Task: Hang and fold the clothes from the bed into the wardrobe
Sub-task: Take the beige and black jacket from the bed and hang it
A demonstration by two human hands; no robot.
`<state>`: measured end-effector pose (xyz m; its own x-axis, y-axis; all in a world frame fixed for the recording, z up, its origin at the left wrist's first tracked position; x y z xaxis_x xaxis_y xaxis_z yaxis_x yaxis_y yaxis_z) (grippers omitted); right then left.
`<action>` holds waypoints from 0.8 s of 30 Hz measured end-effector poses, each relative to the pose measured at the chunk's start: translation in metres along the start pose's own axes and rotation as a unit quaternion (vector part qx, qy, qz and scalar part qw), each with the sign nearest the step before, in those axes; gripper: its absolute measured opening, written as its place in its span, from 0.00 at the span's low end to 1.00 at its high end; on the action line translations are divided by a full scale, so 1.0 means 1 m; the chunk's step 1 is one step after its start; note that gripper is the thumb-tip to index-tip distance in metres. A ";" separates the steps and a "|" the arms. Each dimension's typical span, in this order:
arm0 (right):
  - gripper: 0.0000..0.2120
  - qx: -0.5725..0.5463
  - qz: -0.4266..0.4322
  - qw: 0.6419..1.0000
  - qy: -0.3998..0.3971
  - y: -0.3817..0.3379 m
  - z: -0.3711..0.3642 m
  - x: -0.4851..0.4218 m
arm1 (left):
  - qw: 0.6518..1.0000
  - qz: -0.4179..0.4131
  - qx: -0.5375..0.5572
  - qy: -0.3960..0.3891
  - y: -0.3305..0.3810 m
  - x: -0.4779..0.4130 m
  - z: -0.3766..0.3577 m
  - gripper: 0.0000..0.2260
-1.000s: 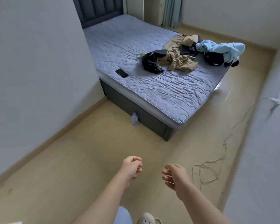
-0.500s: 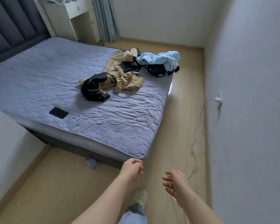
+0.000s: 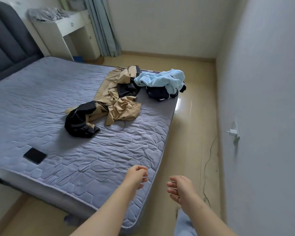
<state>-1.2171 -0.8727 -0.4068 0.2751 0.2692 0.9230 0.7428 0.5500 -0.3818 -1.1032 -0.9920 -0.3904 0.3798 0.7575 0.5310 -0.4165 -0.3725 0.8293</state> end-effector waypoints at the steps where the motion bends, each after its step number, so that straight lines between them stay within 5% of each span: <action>1: 0.07 0.017 0.006 1.000 -0.001 -0.025 0.003 -0.009 | 1.000 0.002 0.016 0.017 0.013 -0.014 -0.008 0.09; 10: 0.08 0.137 -0.002 0.990 -0.045 -0.185 0.001 -0.059 | 0.991 0.029 0.075 0.107 0.102 -0.097 -0.058 0.08; 24: 0.08 0.242 -0.025 0.969 -0.048 -0.341 -0.105 -0.158 | 0.969 0.074 0.150 0.181 0.148 -0.270 -0.011 0.08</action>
<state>-1.4502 -1.1858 -0.4175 0.1713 0.2912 0.9412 0.3740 0.8646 -0.3356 -1.2770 -1.2455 -0.4126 -0.0031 0.8024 0.5968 -0.1641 -0.5891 0.7912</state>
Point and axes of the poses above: each hand's wrist, its own x-axis away from the middle knuckle, its own z-axis out of the back of the hand, y = z × x, the point moved 6 cm from there along -x, towards the middle knuckle, and after that the axes turned 13 degrees about -z, right-handed, at the moved point
